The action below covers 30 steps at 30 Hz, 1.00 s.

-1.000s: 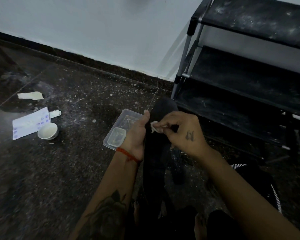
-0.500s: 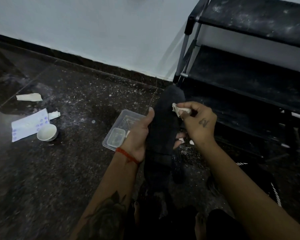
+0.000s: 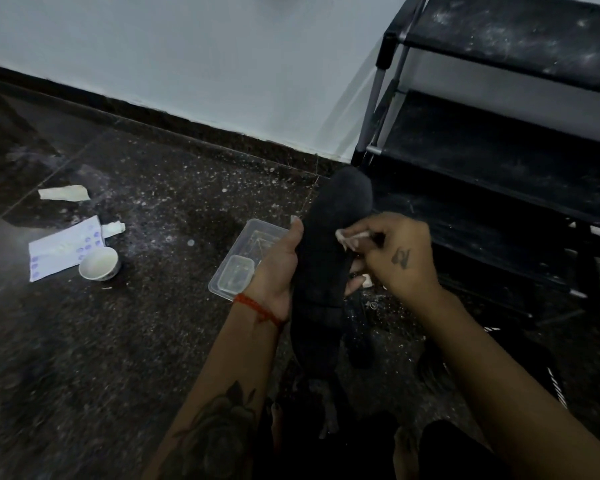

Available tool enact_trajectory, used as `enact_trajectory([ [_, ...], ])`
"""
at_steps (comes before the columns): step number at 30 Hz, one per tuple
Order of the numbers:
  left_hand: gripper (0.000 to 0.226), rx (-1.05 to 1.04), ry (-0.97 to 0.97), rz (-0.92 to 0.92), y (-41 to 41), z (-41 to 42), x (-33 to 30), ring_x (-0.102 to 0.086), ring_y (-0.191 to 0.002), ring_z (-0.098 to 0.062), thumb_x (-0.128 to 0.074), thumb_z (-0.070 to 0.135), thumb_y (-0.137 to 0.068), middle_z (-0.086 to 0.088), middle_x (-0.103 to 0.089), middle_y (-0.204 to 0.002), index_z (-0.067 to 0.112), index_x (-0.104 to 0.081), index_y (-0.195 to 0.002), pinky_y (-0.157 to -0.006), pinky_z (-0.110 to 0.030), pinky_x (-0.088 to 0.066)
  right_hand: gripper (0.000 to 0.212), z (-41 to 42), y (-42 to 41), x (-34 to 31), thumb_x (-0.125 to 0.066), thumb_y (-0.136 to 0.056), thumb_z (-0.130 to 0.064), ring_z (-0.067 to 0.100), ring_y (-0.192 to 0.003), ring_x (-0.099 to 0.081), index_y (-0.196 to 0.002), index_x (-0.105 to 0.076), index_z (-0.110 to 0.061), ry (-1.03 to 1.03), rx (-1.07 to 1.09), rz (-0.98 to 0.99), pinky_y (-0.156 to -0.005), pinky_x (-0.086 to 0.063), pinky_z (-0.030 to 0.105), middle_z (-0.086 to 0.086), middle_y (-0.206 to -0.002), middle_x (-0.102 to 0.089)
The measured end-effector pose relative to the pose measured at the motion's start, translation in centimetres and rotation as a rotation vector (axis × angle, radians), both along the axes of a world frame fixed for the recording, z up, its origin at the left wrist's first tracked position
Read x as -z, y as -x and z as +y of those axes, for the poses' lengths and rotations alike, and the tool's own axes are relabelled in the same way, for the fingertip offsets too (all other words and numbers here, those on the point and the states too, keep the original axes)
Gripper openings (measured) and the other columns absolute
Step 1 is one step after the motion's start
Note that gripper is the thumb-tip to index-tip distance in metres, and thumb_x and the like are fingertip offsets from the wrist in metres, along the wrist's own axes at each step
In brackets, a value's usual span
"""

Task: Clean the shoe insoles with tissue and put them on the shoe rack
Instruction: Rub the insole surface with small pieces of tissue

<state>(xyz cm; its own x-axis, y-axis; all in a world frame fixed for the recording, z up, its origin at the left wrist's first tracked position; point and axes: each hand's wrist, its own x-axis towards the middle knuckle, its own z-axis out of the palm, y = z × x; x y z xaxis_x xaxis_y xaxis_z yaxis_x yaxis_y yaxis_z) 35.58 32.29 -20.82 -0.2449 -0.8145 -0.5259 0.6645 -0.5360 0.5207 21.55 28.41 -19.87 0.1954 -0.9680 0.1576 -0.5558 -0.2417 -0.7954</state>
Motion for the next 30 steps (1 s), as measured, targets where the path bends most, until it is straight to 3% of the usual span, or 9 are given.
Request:
enact_trajectory([
  [4,0.06,-0.016,0.016,-0.033,0.1,0.0,0.0,-0.071,-0.069,-0.021,-0.022,0.052,-0.098,-0.012,-0.073,-0.082,0.008,-0.064,-0.098,-0.069,-0.034,-0.057,0.021,1.2,-2.0,0.5,-0.066,-0.077,-0.002,0.004,-0.077,-0.06,-0.088,-0.074,-0.018,0.162,-0.033,0.011,-0.072,-0.044,0.008,-0.009,-0.083,-0.065],
  [9,0.07,-0.092,0.039,-0.026,-0.3,-0.2,0.2,-0.071,-0.065,-0.02,-0.024,0.045,-0.1,-0.01,-0.073,-0.075,0.01,-0.077,-0.072,-0.062,-0.03,-0.059,0.012,1.5,-1.7,-0.8,-0.072,-0.074,-0.003,0.007,-0.069,-0.063,-0.08,-0.074,-0.013,-0.071,-0.325,-0.001,-0.058,-0.051,0.011,-0.007,-0.078,-0.064],
  [11,0.071,-0.065,0.029,0.022,-0.2,-0.2,0.3,-0.072,-0.074,-0.023,-0.022,0.048,-0.099,-0.011,-0.075,-0.084,0.011,-0.078,-0.077,-0.071,-0.042,-0.058,0.019,1.0,-0.7,-0.7,-0.067,-0.076,0.003,0.012,-0.066,-0.065,-0.081,-0.075,-0.014,-0.123,-0.256,0.009,-0.051,-0.055,0.019,-0.002,-0.08,-0.064],
  [14,0.062,-0.037,0.0,0.053,-0.1,-0.2,0.2,-0.067,-0.092,-0.028,-0.024,0.056,-0.096,-0.011,-0.073,-0.099,0.014,-0.068,-0.103,-0.081,-0.055,-0.046,0.024,0.6,-0.3,-0.2,-0.064,-0.077,0.002,0.005,-0.071,-0.061,-0.084,-0.074,-0.019,0.011,-0.014,0.067,-0.059,-0.045,0.003,-0.006,-0.082,-0.063],
  [17,0.061,-0.056,0.011,0.01,0.0,-0.3,0.3,-0.071,-0.077,-0.025,-0.024,0.054,-0.097,-0.013,-0.073,-0.092,0.011,-0.067,-0.101,-0.074,-0.046,-0.052,0.021,1.1,-1.7,0.3,-0.066,-0.078,-0.003,0.005,-0.076,-0.061,-0.086,-0.073,-0.02,0.031,0.012,0.002,-0.064,-0.05,0.011,-0.004,-0.086,-0.067],
  [21,0.061,-0.102,-0.004,-0.019,-0.3,-0.3,0.7,-0.072,-0.067,-0.022,-0.028,0.05,-0.098,-0.013,-0.073,-0.081,0.007,-0.07,-0.091,-0.062,-0.029,-0.059,0.012,2.1,-2.6,-0.2,-0.073,-0.075,-0.009,0.005,-0.076,-0.063,-0.085,-0.074,-0.016,0.036,-0.249,-0.008,-0.069,-0.048,0.012,-0.002,-0.083,-0.07],
  [24,0.057,-0.082,0.006,-0.036,-0.4,-0.2,0.2,-0.072,-0.067,-0.021,-0.024,0.048,-0.099,-0.01,-0.074,-0.08,0.009,-0.065,-0.096,-0.063,-0.032,-0.058,0.014,1.5,-1.2,-0.6,-0.074,-0.073,-0.011,0.005,-0.073,-0.063,-0.08,-0.075,-0.022,-0.119,-0.34,0.079,-0.064,-0.053,0.017,-0.012,-0.077,-0.066],
  [27,0.057,-0.054,0.021,0.001,0.1,0.1,-0.5,-0.073,-0.068,-0.021,-0.02,0.048,-0.1,-0.009,-0.075,-0.08,0.011,-0.063,-0.097,-0.069,-0.042,-0.049,0.017,0.8,-0.2,0.1,-0.071,-0.074,-0.016,0.017,-0.076,-0.065,-0.079,-0.073,-0.032,-0.057,-0.12,0.143,-0.064,-0.057,0.037,-0.006,-0.078,-0.068],
  [30,0.056,-0.059,0.032,0.034,0.1,0.1,-0.5,-0.073,-0.073,-0.024,-0.022,0.05,-0.099,-0.009,-0.075,-0.087,0.013,-0.064,-0.1,-0.072,-0.05,-0.047,0.021,1.0,-0.6,0.0,-0.066,-0.079,-0.003,0.01,-0.067,-0.067,-0.075,-0.071,-0.024,-0.209,0.019,-0.077,-0.048,-0.057,0.033,-0.005,-0.076,-0.066],
])
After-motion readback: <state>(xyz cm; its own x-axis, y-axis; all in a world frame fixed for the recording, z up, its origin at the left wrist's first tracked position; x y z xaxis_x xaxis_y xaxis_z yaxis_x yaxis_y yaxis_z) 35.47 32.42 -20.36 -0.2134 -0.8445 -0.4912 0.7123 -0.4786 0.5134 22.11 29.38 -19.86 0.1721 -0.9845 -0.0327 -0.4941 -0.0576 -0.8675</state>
